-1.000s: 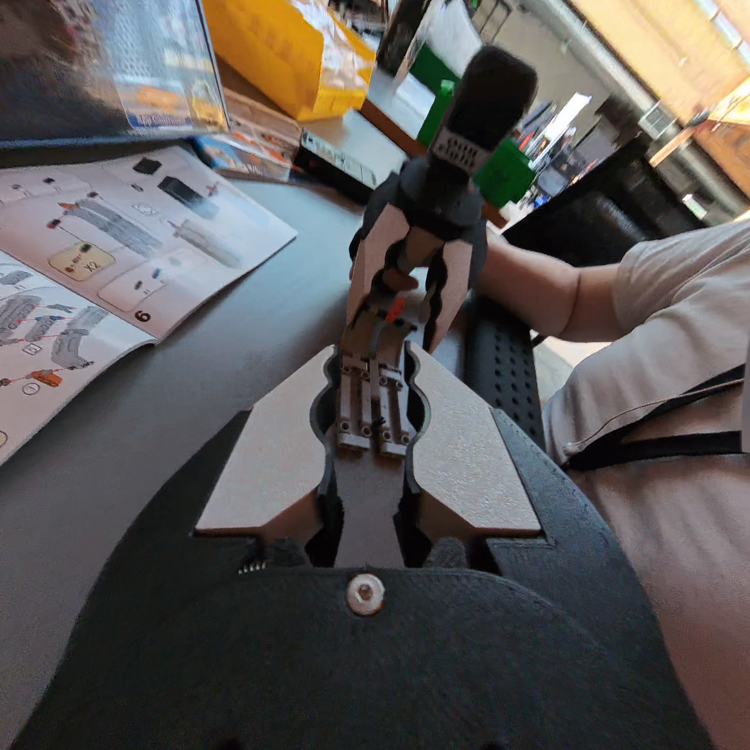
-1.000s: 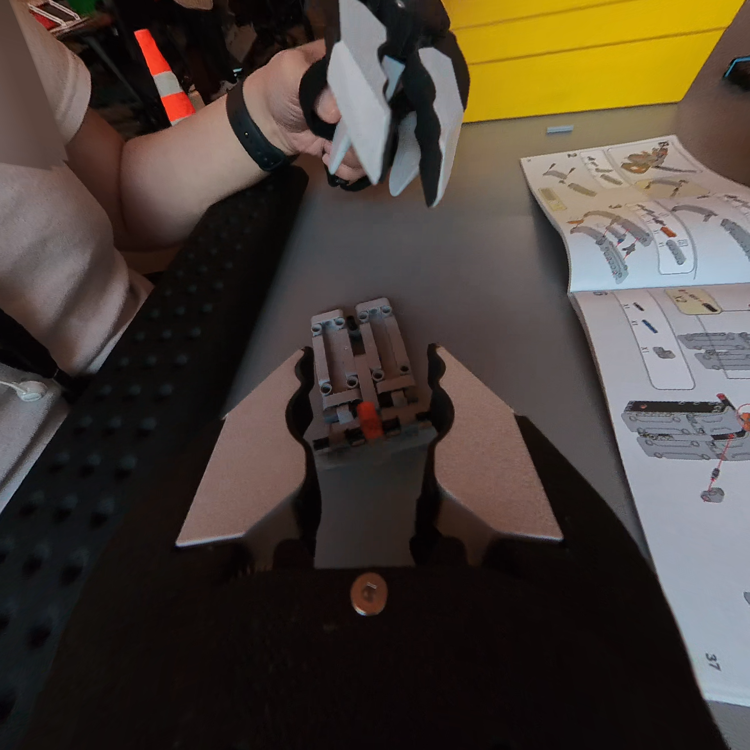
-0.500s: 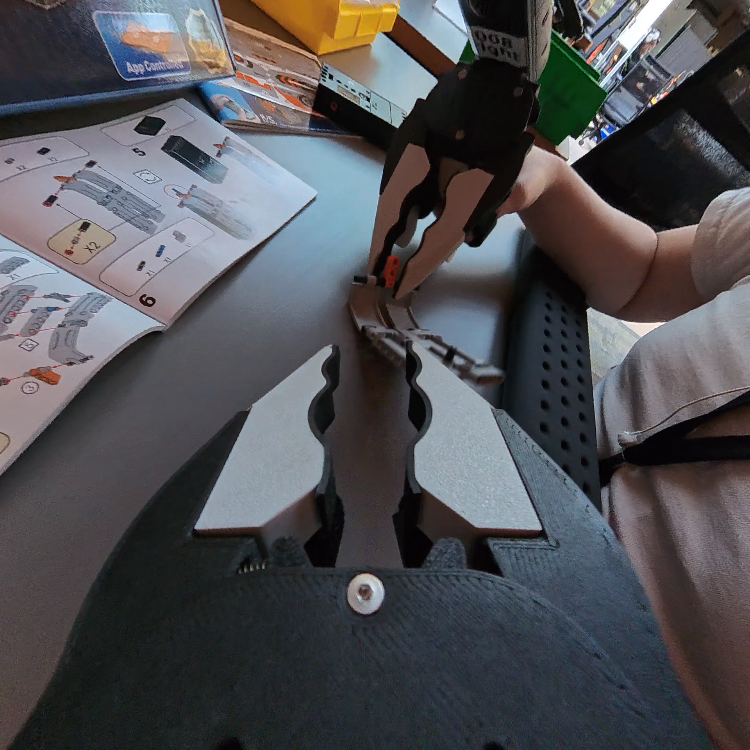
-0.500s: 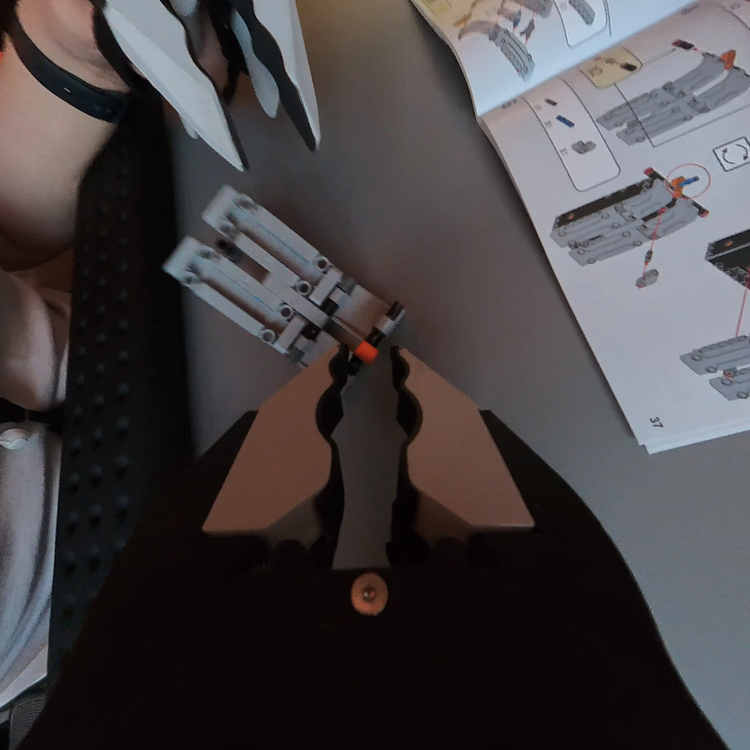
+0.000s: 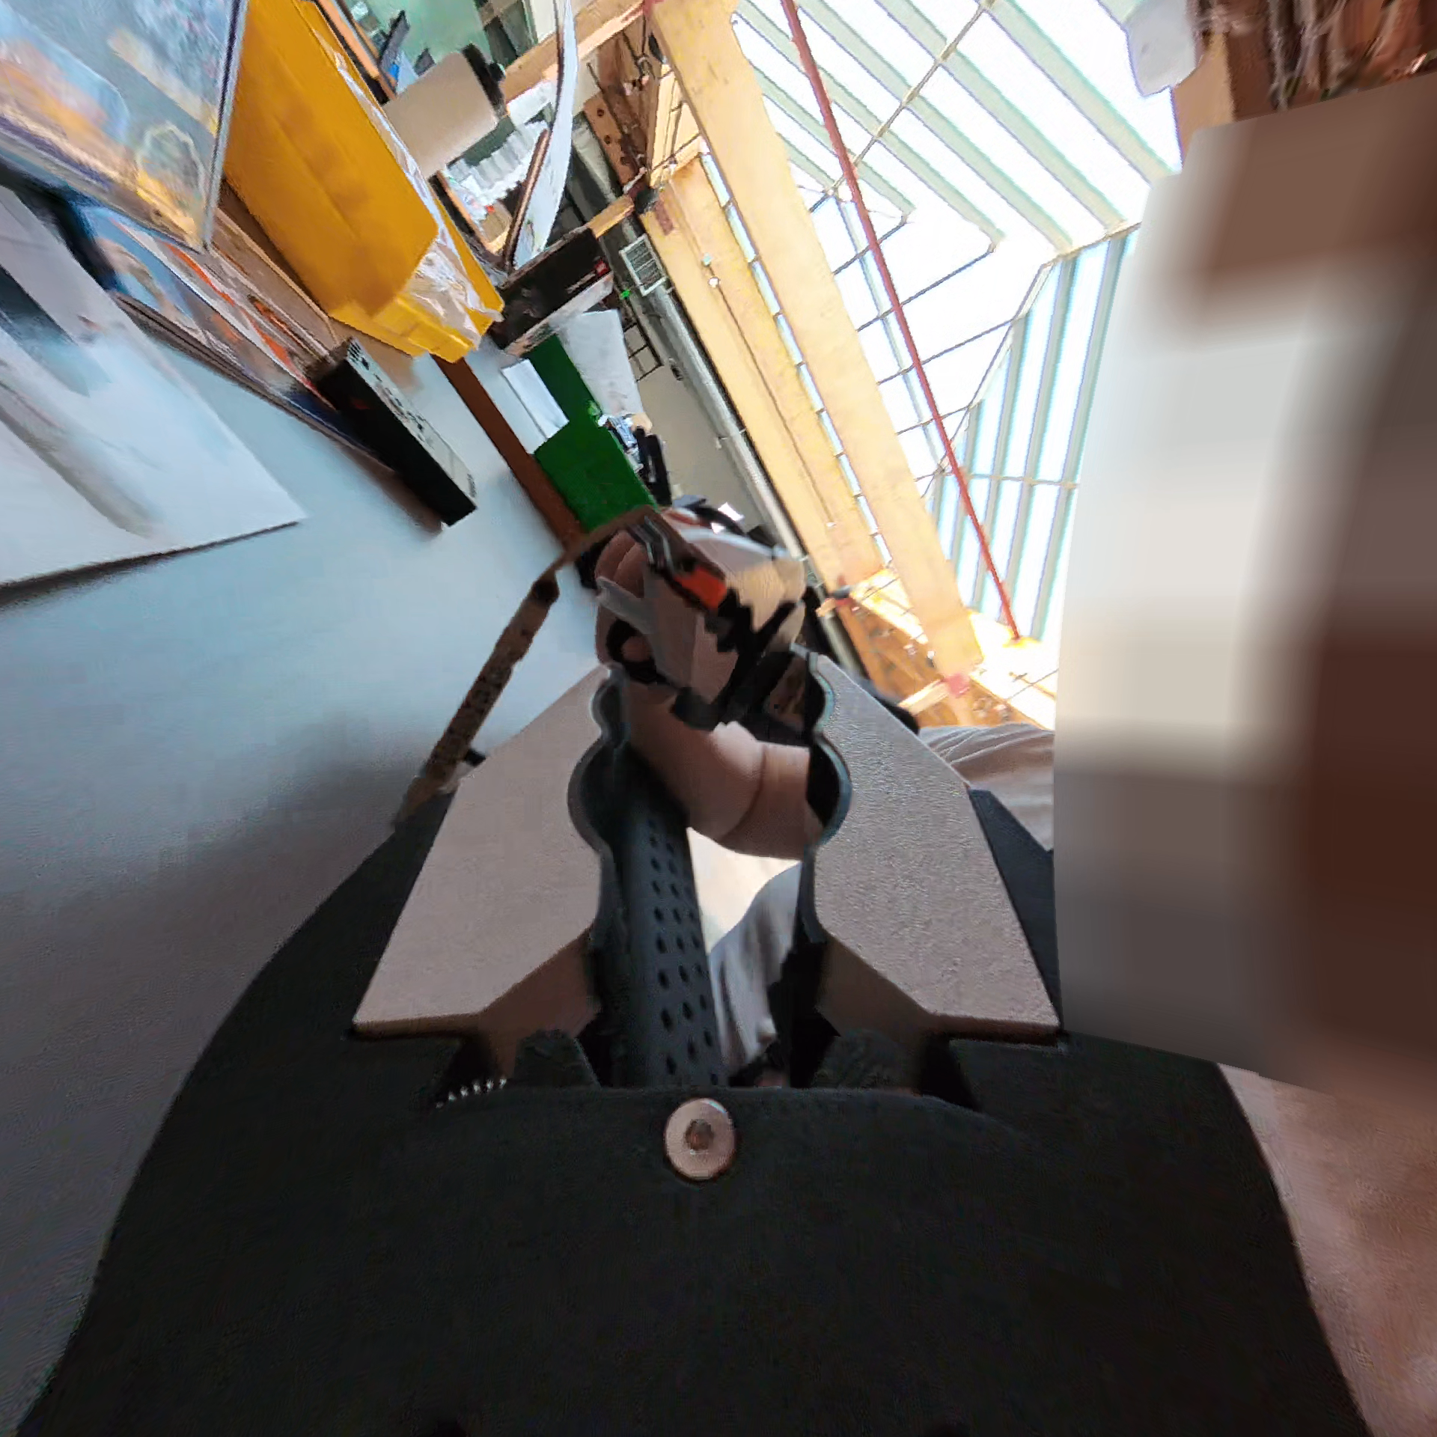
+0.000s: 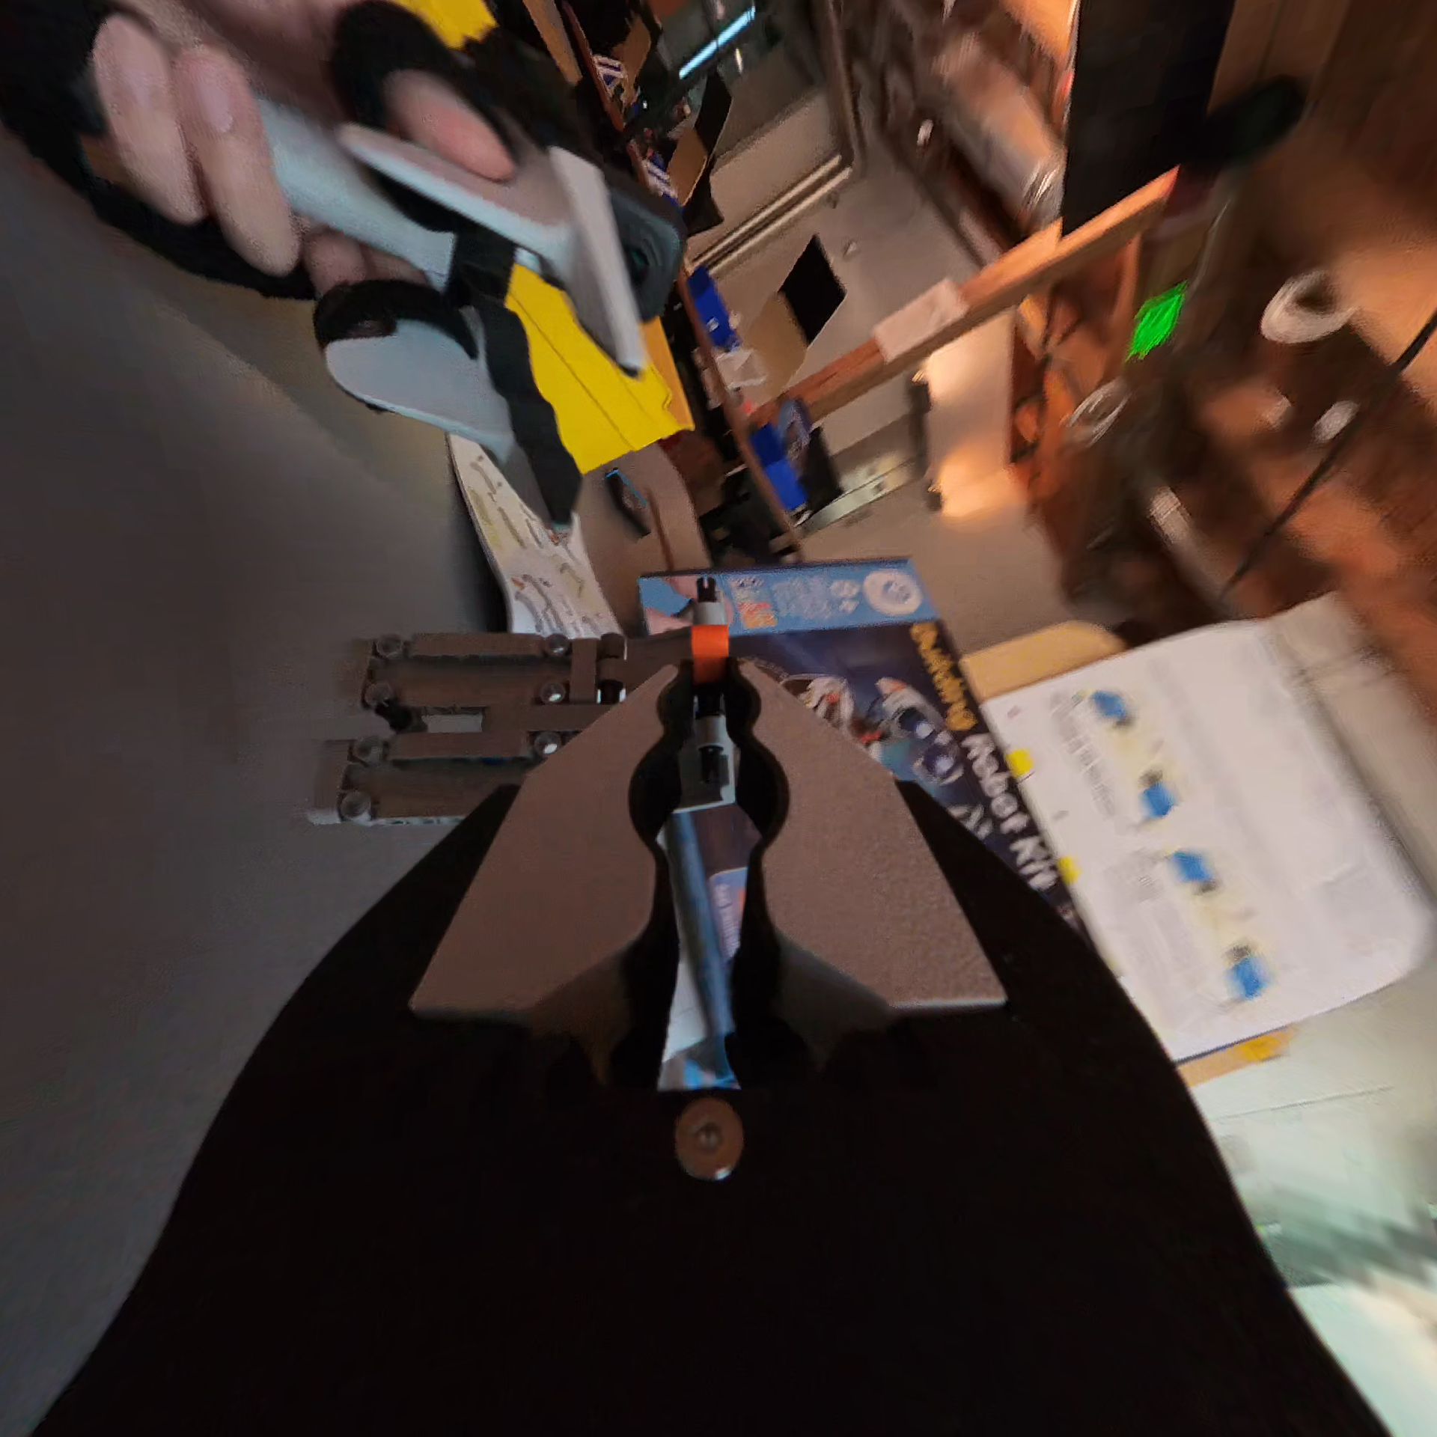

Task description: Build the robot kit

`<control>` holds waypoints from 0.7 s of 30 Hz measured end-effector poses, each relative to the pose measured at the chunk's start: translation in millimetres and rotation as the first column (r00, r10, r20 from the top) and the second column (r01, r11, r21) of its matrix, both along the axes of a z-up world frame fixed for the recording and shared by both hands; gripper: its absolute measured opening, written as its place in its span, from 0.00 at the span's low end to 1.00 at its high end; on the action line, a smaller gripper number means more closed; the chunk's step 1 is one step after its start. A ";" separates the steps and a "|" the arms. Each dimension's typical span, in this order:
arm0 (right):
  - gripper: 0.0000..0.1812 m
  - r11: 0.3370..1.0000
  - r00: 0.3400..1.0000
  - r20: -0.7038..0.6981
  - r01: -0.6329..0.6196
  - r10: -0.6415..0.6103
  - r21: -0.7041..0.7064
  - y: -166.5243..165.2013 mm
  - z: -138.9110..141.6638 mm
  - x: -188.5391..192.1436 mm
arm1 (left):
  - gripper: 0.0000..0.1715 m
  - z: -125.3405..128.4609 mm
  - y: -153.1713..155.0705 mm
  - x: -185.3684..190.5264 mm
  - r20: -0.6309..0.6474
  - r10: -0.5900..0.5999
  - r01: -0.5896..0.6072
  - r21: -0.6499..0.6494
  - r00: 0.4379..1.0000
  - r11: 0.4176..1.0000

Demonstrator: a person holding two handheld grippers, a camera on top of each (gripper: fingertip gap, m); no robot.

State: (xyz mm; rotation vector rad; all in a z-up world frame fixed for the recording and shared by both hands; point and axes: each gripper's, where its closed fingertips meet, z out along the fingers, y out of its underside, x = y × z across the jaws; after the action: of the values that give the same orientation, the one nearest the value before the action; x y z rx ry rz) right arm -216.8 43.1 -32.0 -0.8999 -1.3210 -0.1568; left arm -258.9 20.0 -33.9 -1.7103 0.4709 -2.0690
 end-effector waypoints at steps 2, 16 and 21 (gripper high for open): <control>0.03 0.982 0.997 0.080 -0.032 0.017 0.187 -13.7 -1.6 -12.4 | 0.38 0.6 -3.1 12.5 0.046 -0.042 0.046 -0.098 0.998 0.994; 0.10 0.962 0.983 -0.012 -0.178 0.184 0.207 -43.7 13.3 -22.6 | 0.01 12.8 3.1 7.2 0.083 0.034 -0.038 0.051 0.996 0.998; 0.28 0.925 0.941 -0.275 -0.271 0.197 -0.265 -19.9 5.7 -9.3 | 0.01 38.0 -35.2 1.6 0.228 -0.180 0.151 0.140 0.957 0.979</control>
State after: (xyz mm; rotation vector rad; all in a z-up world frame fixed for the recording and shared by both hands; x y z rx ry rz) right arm -226.1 23.2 -26.3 -0.9699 -1.2269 0.3437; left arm -257.3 -15.2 4.0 -1.3702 0.6668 -2.2777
